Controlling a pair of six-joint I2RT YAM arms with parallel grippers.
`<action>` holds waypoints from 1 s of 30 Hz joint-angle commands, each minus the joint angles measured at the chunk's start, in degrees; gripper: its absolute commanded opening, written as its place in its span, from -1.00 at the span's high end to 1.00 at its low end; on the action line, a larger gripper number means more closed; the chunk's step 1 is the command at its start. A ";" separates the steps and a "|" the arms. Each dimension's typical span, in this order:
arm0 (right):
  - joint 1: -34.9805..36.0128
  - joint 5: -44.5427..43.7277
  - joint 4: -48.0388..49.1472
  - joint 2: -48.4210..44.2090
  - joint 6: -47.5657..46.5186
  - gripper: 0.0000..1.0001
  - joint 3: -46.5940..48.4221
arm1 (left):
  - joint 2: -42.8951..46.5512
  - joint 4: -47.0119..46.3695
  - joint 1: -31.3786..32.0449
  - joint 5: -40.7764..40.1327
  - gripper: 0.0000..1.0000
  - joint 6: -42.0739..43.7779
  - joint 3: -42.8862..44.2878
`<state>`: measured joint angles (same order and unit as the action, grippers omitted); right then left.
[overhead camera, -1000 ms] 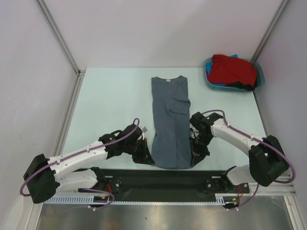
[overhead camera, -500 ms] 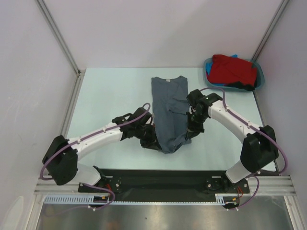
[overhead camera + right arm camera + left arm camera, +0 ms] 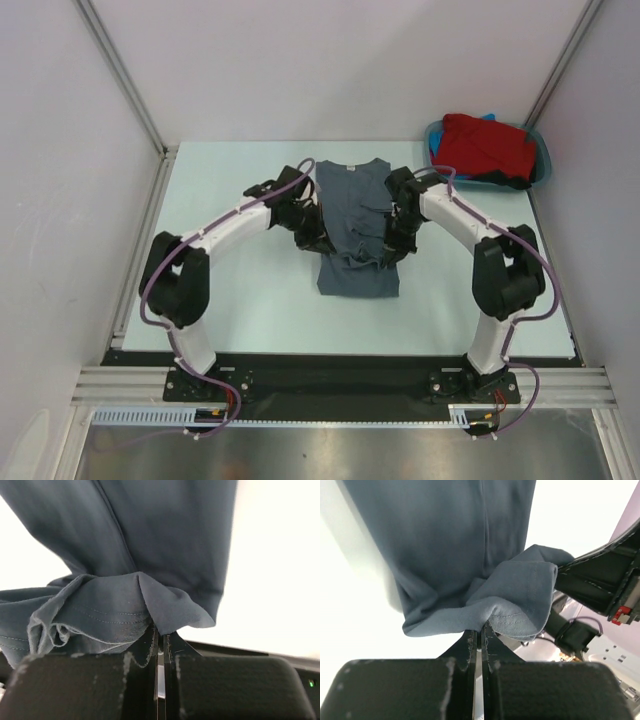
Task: Fold and stack the t-shirts
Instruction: Fold the tshirt
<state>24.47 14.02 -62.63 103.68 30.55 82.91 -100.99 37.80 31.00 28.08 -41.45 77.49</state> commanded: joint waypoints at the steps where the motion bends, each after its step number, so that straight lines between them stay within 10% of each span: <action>1: -1.09 1.09 -0.12 4.59 -1.63 1.00 5.58 | -4.12 3.94 -1.65 2.60 0.99 5.94 6.08; 24: -7.59 2.42 -3.20 20.77 -4.27 1.00 22.82 | -17.92 4.21 -6.22 7.17 1.00 7.79 16.19; 30: -8.65 1.54 -3.11 22.62 -3.74 0.67 25.62 | -20.47 3.77 -9.55 7.78 0.99 7.97 18.92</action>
<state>16.82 15.92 -65.43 125.97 26.94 104.97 -120.70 42.57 23.64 33.91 -34.85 93.43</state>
